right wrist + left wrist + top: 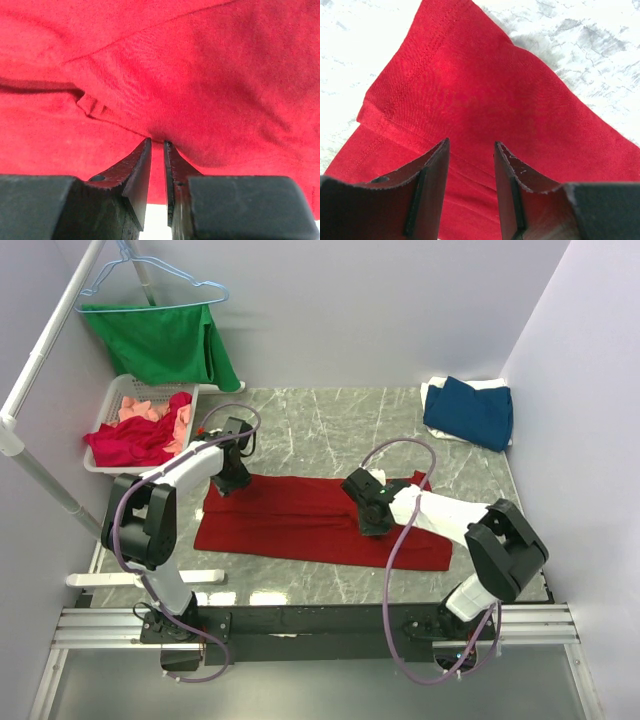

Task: Fold and stack the t-shirts
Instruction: Fold the tshirt

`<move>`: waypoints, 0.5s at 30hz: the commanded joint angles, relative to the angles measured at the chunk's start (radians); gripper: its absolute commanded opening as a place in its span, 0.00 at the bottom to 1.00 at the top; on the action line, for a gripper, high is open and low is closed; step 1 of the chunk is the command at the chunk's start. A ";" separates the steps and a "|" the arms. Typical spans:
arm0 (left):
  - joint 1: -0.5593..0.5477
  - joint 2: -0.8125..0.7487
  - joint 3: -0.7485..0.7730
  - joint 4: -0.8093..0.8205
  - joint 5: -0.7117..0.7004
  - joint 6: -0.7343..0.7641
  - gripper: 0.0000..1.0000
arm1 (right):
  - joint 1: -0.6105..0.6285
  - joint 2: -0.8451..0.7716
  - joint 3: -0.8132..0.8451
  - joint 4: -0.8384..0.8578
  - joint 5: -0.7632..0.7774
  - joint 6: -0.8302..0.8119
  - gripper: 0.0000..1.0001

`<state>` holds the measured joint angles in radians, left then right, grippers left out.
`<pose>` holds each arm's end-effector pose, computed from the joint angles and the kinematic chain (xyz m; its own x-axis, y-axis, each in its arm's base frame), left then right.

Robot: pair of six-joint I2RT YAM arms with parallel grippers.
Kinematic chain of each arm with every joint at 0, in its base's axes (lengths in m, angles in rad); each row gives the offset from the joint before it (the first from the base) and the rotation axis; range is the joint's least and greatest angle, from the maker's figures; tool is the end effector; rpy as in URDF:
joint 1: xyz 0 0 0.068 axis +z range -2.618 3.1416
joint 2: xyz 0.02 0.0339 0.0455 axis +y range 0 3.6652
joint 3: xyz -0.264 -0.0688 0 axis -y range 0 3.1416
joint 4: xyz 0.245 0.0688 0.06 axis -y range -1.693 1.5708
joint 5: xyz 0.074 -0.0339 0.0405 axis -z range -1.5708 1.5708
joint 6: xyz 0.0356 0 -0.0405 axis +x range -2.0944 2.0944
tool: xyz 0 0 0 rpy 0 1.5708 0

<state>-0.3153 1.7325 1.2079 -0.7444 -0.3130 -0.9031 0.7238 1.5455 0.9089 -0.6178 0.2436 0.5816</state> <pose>0.3235 -0.0940 0.2003 -0.7254 -0.5492 -0.4149 -0.5840 0.8101 -0.0514 0.2153 0.1788 0.1769 -0.9172 -0.0991 -0.3859 -0.0988 0.9949 -0.0206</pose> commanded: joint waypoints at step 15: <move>-0.013 0.016 0.021 0.004 0.002 -0.002 0.46 | -0.066 0.056 0.028 0.030 0.077 -0.011 0.27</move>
<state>-0.3206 1.7336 1.2079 -0.7448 -0.3115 -0.9031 0.6815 1.6028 0.9176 -0.6121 0.2756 0.5781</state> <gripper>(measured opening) 0.461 0.263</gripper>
